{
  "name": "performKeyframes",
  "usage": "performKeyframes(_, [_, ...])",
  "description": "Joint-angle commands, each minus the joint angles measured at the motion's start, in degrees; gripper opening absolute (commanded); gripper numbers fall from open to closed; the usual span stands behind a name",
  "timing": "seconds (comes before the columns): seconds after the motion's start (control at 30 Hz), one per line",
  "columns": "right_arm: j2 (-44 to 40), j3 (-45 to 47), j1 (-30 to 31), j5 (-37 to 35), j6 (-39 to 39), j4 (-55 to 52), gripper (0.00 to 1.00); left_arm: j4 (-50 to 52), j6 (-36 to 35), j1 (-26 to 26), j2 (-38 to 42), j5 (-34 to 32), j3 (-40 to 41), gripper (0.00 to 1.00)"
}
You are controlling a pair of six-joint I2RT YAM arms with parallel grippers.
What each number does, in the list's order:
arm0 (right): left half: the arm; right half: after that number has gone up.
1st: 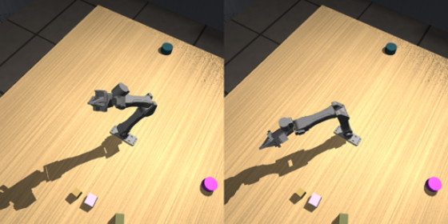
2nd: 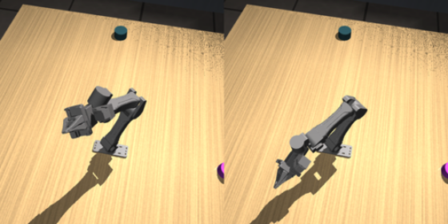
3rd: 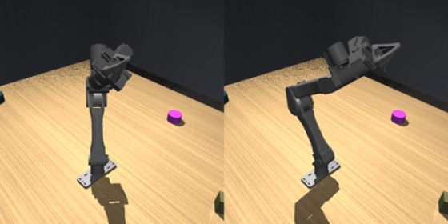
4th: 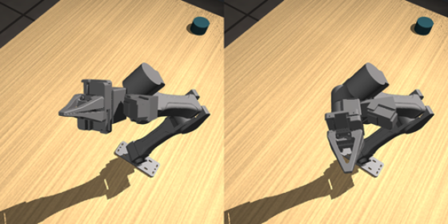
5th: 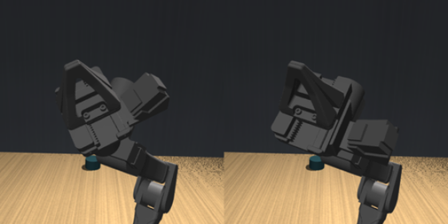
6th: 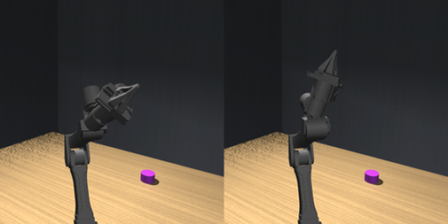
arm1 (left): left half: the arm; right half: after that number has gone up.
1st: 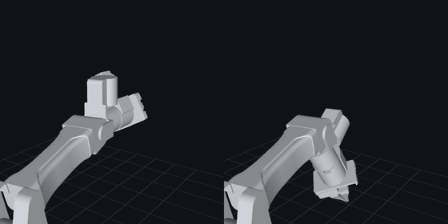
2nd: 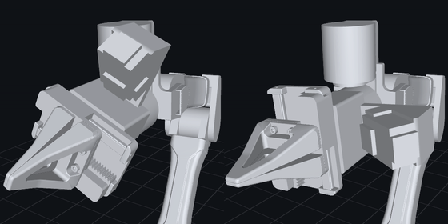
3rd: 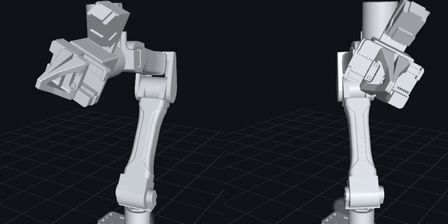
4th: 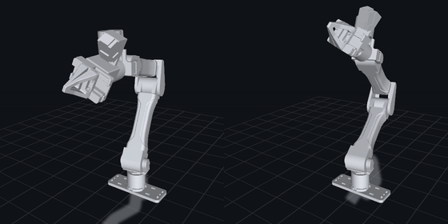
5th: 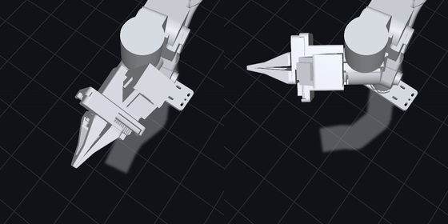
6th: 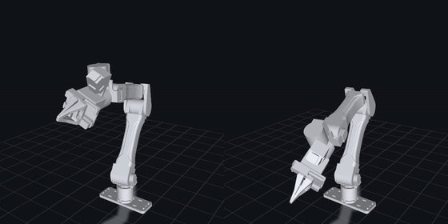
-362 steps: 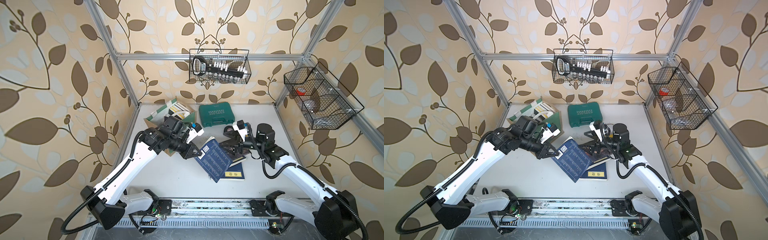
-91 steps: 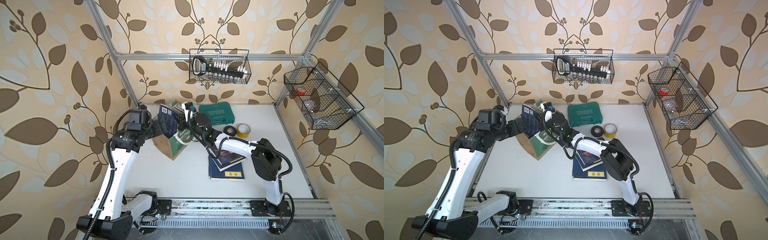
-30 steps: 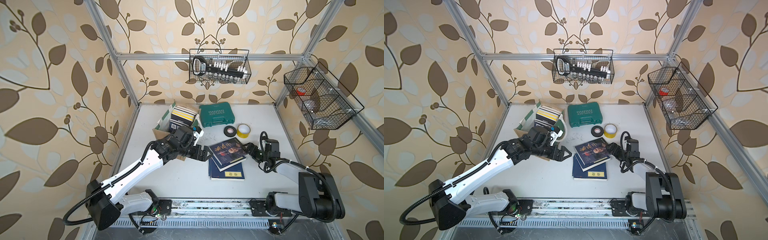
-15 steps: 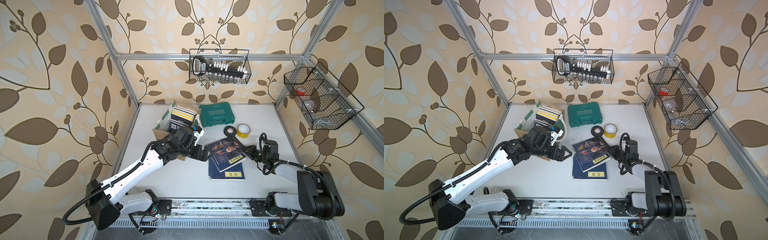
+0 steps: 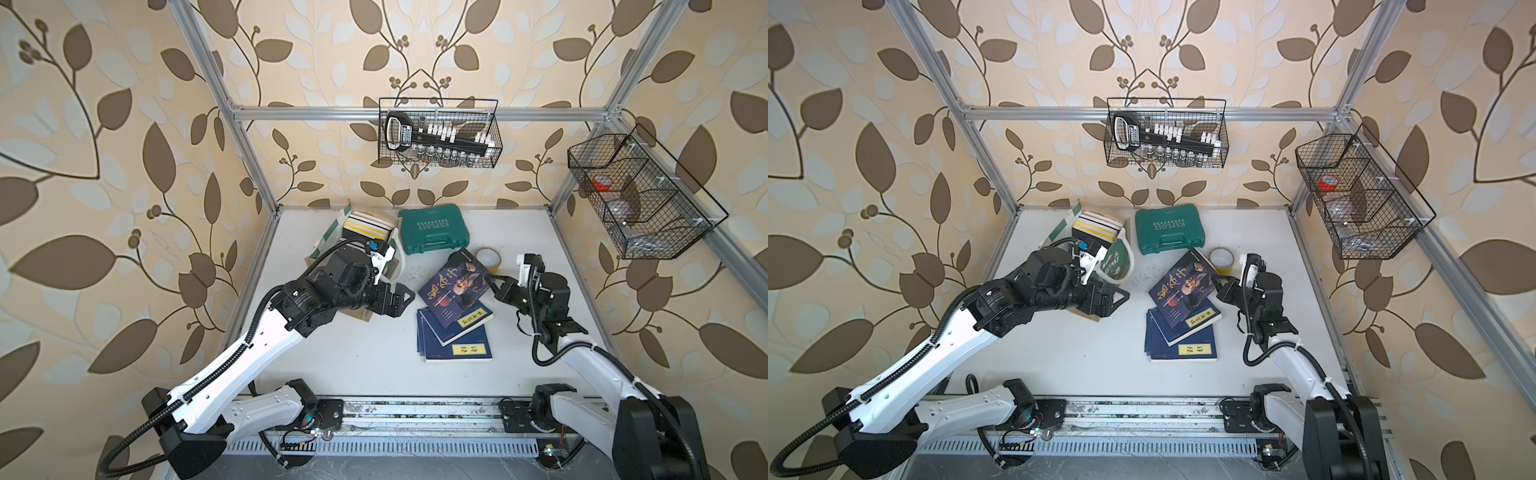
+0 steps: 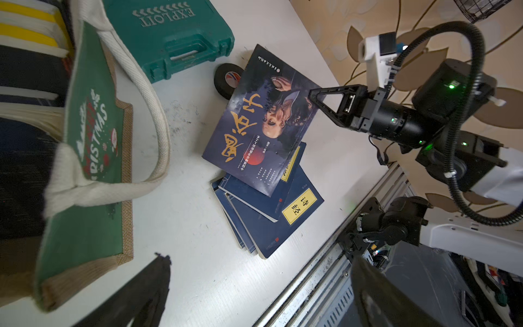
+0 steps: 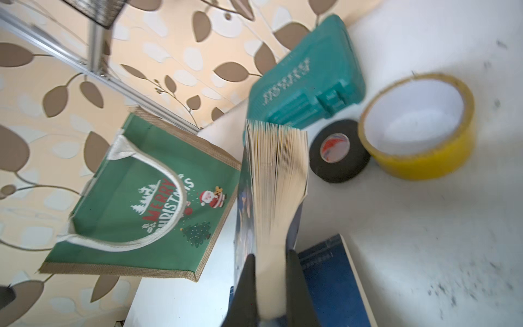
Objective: Put the books into the canvas bag
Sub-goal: Pick up the book from the book, then place the book in the canvas bag.
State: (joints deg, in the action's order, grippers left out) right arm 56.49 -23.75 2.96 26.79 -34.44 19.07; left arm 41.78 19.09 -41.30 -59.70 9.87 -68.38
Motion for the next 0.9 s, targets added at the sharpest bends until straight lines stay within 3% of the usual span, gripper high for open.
performKeyframes(0.0, [-4.3, -1.5, 1.1, -1.1, 6.2, 4.6, 0.00, 4.4, -2.0, -0.1, 1.9, -5.8, -1.8, 0.99])
performKeyframes(0.17, [-6.8, -8.2, 1.1, 1.3, 10.9, 5.5, 0.00, 8.9, -0.7, 2.8, 3.9, -11.2, -2.0, 0.99])
performKeyframes(0.37, [-1.2, -22.0, 1.4, 7.6, 12.8, 9.1, 0.00, 17.1, 3.1, 17.7, 3.6, -13.6, -3.8, 0.99])
performKeyframes(0.53, [6.8, -33.3, 5.6, 11.9, 13.6, 13.1, 0.00, 18.4, 3.7, 29.2, 4.4, -8.7, -4.0, 0.99])
performKeyframes(0.63, [12.6, -41.4, 11.2, 13.8, 16.4, 12.9, 0.00, 18.2, 2.0, 35.5, 4.3, -2.7, -4.9, 0.99])
performKeyframes(0.87, [28.1, -58.6, 21.9, 17.1, 17.9, 12.1, 0.00, 18.1, -0.4, 37.1, 3.6, -0.1, -6.7, 0.99])
